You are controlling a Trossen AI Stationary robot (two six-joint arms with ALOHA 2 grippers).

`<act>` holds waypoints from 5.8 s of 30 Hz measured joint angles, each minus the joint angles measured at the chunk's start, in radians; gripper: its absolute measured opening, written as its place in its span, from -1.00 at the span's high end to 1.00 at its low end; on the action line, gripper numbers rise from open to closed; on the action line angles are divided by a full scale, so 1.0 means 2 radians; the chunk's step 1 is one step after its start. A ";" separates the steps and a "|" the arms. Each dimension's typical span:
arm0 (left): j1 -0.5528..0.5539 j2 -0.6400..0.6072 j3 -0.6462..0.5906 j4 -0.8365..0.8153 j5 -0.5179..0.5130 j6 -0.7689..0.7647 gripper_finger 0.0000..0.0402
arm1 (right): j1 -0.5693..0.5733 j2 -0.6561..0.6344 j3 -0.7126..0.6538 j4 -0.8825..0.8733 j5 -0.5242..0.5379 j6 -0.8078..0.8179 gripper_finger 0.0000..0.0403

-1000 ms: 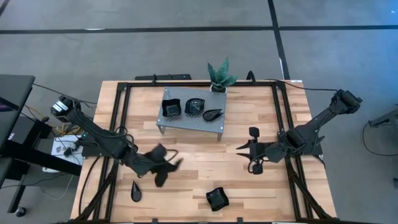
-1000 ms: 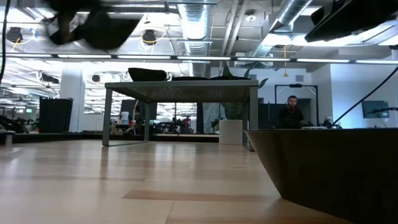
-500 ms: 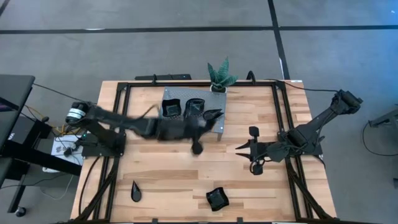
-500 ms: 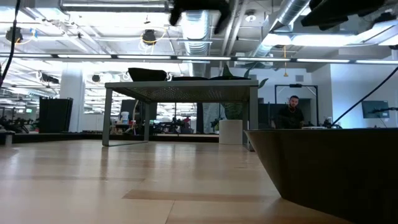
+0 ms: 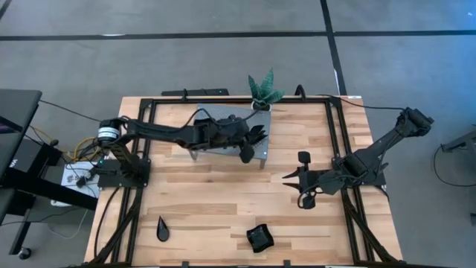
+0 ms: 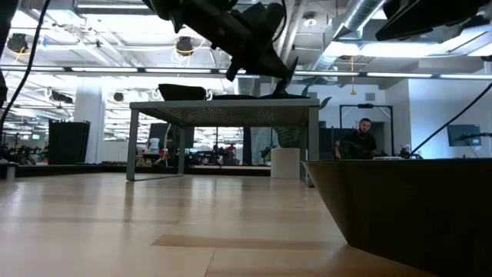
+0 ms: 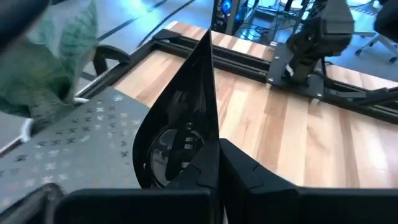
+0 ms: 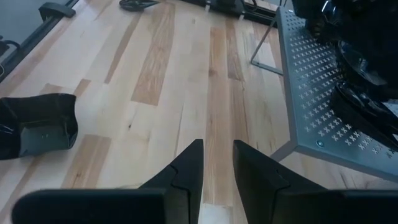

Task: Pick & Place Mini shaped plates
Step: Stack the black drop shaped plate on top of the black drop shaped plates on the shelf

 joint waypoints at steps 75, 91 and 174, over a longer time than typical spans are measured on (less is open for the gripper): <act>-0.053 -0.023 0.000 -0.077 -0.078 -0.158 0.99 | 0.000 0.000 0.000 0.000 0.000 -0.002 0.60; -0.048 0.009 0.000 -0.029 -0.080 -0.144 0.98 | -0.001 0.000 0.000 0.007 0.001 -0.035 0.60; -0.531 -0.013 -0.111 -0.423 0.114 -1.047 0.62 | -0.039 0.000 0.000 0.004 0.001 -0.074 0.60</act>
